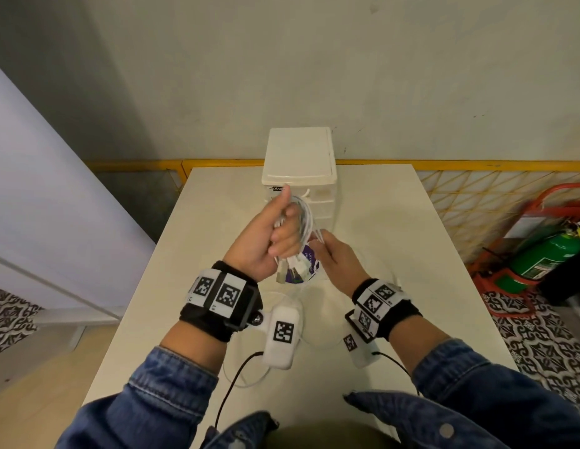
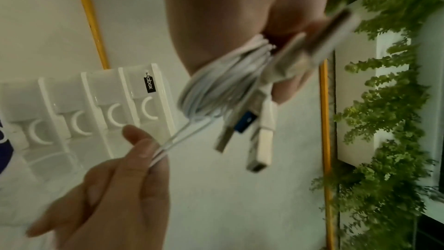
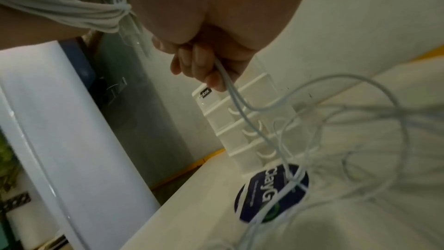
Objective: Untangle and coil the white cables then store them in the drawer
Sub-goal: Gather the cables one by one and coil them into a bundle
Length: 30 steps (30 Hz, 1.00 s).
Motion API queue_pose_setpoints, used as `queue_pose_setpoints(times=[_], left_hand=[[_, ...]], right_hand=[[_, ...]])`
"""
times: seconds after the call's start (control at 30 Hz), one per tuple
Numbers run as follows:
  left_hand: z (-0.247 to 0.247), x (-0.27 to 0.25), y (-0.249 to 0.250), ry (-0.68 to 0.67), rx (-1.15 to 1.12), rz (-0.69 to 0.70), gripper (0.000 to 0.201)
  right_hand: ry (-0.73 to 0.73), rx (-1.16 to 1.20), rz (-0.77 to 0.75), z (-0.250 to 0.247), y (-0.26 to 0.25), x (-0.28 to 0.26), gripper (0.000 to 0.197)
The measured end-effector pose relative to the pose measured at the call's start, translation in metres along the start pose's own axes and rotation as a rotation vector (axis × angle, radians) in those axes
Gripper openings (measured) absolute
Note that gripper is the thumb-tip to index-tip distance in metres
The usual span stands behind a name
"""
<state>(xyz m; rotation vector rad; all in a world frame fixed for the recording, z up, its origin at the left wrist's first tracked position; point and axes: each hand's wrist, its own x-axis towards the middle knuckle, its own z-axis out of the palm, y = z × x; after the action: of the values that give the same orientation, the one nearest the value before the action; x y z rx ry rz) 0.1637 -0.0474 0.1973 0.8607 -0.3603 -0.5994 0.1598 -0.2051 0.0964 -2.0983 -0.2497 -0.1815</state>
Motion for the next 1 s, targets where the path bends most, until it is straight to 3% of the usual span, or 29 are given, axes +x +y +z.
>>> queue_pose_setpoints(times=[0.07, 0.2, 0.3, 0.43, 0.63, 0.73, 0.87, 0.93, 1.0], left_hand=[[-0.001, 0.001, 0.001, 0.062, -0.092, 0.087, 0.041], [-0.011, 0.007, 0.013, 0.142, -0.302, 0.254, 0.043], [-0.014, 0.012, 0.022, 0.258, -0.305, 0.355, 0.043], [-0.013, 0.016, 0.022, 0.540, -0.072, 0.457, 0.044], [-0.018, 0.016, 0.015, 0.754, 0.325, 0.535, 0.033], [-0.030, 0.018, 0.005, 0.792, 0.663, 0.478, 0.022], [-0.047, 0.014, -0.011, 0.674, 1.193, 0.173, 0.047], [-0.047, 0.008, -0.015, 0.539, 1.200, 0.040, 0.052], [-0.043, 0.002, -0.020, 0.391, 1.061, -0.090, 0.055]], right_hand=[[-0.011, 0.032, 0.042, 0.007, 0.003, -0.005, 0.018], [-0.106, 0.027, 0.146, 0.016, 0.012, -0.015, 0.027], [-0.165, 0.010, 0.195, 0.017, 0.018, -0.020, 0.026], [-0.245, 0.026, 0.156, 0.018, 0.009, -0.018, 0.024], [-0.317, -0.086, -0.112, 0.023, 0.001, -0.018, 0.034], [-0.261, -0.084, -0.192, 0.018, -0.011, -0.013, 0.031], [-0.136, -0.027, -0.296, 0.008, -0.028, -0.005, 0.027], [-0.085, -0.021, -0.263, 0.000, -0.034, 0.000, 0.014], [-0.067, 0.001, -0.211, -0.010, -0.040, 0.003, 0.007]])
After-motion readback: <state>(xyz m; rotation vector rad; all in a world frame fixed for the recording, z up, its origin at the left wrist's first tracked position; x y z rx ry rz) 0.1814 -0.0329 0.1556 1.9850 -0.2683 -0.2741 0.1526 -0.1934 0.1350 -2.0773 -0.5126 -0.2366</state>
